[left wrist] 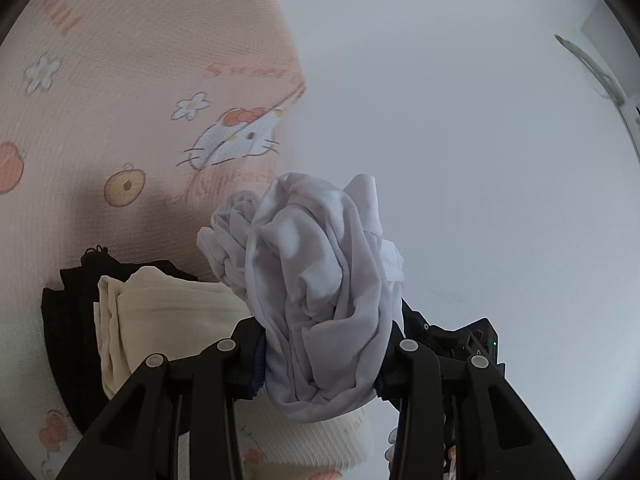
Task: Fold clothes
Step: 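Lift the rolled white shirt with both grippers and carry it to the clothing stack, then lower the white shirt onto the cream folded garment and open both grippers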
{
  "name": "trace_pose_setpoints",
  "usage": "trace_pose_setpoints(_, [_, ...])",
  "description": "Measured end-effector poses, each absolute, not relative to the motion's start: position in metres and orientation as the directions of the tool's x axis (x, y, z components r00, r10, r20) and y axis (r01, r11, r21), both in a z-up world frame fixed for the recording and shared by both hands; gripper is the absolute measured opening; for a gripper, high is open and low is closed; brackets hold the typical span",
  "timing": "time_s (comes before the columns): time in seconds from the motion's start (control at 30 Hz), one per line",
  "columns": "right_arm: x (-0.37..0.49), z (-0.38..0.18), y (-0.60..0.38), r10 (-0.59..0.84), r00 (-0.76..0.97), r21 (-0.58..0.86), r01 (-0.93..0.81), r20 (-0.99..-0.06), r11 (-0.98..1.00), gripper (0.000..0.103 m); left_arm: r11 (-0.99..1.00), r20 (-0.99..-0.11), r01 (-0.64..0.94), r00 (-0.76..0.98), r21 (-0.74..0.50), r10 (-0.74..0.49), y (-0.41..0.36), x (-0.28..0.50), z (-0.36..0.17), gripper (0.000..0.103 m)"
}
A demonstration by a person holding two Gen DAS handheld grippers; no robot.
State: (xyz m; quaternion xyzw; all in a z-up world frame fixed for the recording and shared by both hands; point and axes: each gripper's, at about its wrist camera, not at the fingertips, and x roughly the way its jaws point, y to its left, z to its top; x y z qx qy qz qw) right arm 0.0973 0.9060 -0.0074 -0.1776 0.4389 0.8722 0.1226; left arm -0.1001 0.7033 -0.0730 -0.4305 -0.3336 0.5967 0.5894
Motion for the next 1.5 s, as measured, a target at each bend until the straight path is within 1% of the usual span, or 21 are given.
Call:
trace_pose_setpoints(0.2, [0.081,-0.03,0.933,0.03,-0.896,0.739,-0.384,-0.443,-0.553,0.04,-0.102,-0.133,-0.383,0.055,-0.918,0.99,0.718,-0.105,-0.096,0.035])
trace_pose_setpoints(0.4, [0.066,-0.055,0.953,-0.015,-0.898,0.766,-0.366,-0.44,-0.529,0.04,-0.159,-0.183,-0.429,0.015,-0.889,0.983,0.725,-0.102,-0.105,0.035])
trace_pose_setpoints(0.47, [0.061,-0.062,0.957,-0.018,-0.884,0.755,-0.389,-0.468,-0.527,0.04,-0.179,-0.208,-0.437,0.019,-0.882,0.978,0.728,-0.102,-0.111,0.035])
trace_pose_setpoints(0.5, [0.058,-0.067,0.959,-0.019,-0.866,0.738,-0.415,-0.5,-0.532,0.041,-0.197,-0.225,-0.445,0.011,-0.874,0.974,0.729,-0.101,-0.115,0.035])
trace_pose_setpoints(0.53, [0.055,-0.07,0.96,-0.015,-0.845,0.714,-0.442,-0.534,-0.543,0.042,-0.215,-0.243,-0.453,0.003,-0.865,0.97,0.73,-0.1,-0.118,0.035])
trace_pose_setpoints(0.57, [0.053,-0.072,0.961,0.005,-0.821,0.681,-0.477,-0.571,-0.556,0.047,-0.233,-0.26,-0.46,-0.005,-0.857,0.966,0.731,-0.099,-0.121,0.035])
trace_pose_setpoints(0.6, [0.052,-0.074,0.961,0.031,-0.793,0.642,-0.515,-0.608,-0.568,0.057,-0.25,-0.277,-0.468,-0.013,-0.848,0.961,0.732,-0.098,-0.125,0.036])
trace_pose_setpoints(0.63, [0.051,-0.074,0.961,0.067,-0.767,0.602,-0.552,-0.638,-0.577,0.062,-0.268,-0.293,-0.475,-0.021,-0.838,0.956,0.733,-0.097,-0.128,0.039])
trace_pose_setpoints(0.67, [0.051,-0.074,0.961,0.107,-0.74,0.56,-0.587,-0.664,-0.584,0.066,-0.284,-0.308,-0.48,-0.028,-0.83,0.951,0.733,-0.096,-0.131,0.039])
trace_pose_setpoints(0.7, [0.05,-0.073,0.96,0.131,-0.727,0.54,-0.606,-0.674,-0.584,0.066,-0.287,-0.312,-0.471,-0.026,-0.834,0.95,0.732,-0.094,-0.13,0.04])
trace_pose_setpoints(0.73, [0.05,-0.071,0.959,0.142,-0.725,0.536,-0.612,-0.674,-0.582,0.066,-0.29,-0.315,-0.468,-0.026,-0.835,0.949,0.731,-0.093,-0.129,0.043])
trace_pose_setpoints(0.77, [0.05,-0.069,0.957,0.15,-0.724,0.534,-0.616,-0.673,-0.579,0.067,-0.296,-0.321,-0.465,-0.027,-0.834,0.947,0.731,-0.092,-0.128,0.049])
trace_pose_setpoints(0.83, [0.049,-0.062,0.954,0.192,-0.708,0.497,-0.636,-0.679,-0.59,0.067,-0.325,-0.355,-0.47,-0.028,-0.821,0.935,0.732,-0.091,-0.122,0.055])
trace_pose_setpoints(0.9, [0.051,-0.056,0.95,0.235,-0.693,0.472,-0.663,-0.682,-0.581,0.067,-0.333,-0.372,-0.48,-0.016,-0.811,0.928,0.729,-0.089,-0.114,0.057])
trace_pose_setpoints(0.93, [0.052,-0.053,0.949,0.249,-0.694,0.477,-0.668,-0.675,-0.571,0.067,-0.326,-0.365,-0.482,-0.015,-0.813,0.931,0.728,-0.089,-0.109,0.061])
trace_pose_setpoints(0.97, [0.055,-0.05,0.947,0.26,-0.701,0.487,-0.67,-0.664,-0.561,0.067,-0.32,-0.358,-0.484,-0.015,-0.815,0.934,0.726,-0.09,-0.105,0.069])
trace_pose_setpoints(1.03, [0.061,-0.043,0.943,0.295,-0.711,0.501,-0.675,-0.638,-0.542,0.068,-0.317,-0.344,-0.483,-0.036,-0.816,0.938,0.719,-0.091,-0.094,0.074])
trace_pose_setpoints(1.1, [0.061,-0.037,0.938,0.311,-0.701,0.479,-0.683,-0.642,-0.552,0.07,-0.327,-0.339,-0.487,-0.067,-0.81,0.939,0.714,-0.095,-0.085,0.074])
trace_pose_setpoints(1.17, [0.059,-0.031,0.931,0.334,-0.683,0.44,-0.696,-0.649,-0.567,0.07,-0.353,-0.361,-0.509,-0.087,-0.785,0.929,0.714,-0.099,-0.077,0.075])
trace_pose_setpoints(1.4, [0.056,-0.026,0.896,0.362,-0.673,0.358,-0.685,-0.645,-0.634,0.071,-0.346,-0.376,-0.57,-0.068,-0.746,0.924,0.699,-0.089,-0.07,0.075])
trace_pose_setpoints(1.5, [0.059,-0.027,0.876,0.354,-0.666,0.33,-0.676,-0.656,-0.659,0.075,-0.373,-0.42,-0.583,-0.059,-0.721,0.905,0.692,-0.081,-0.069,0.075])
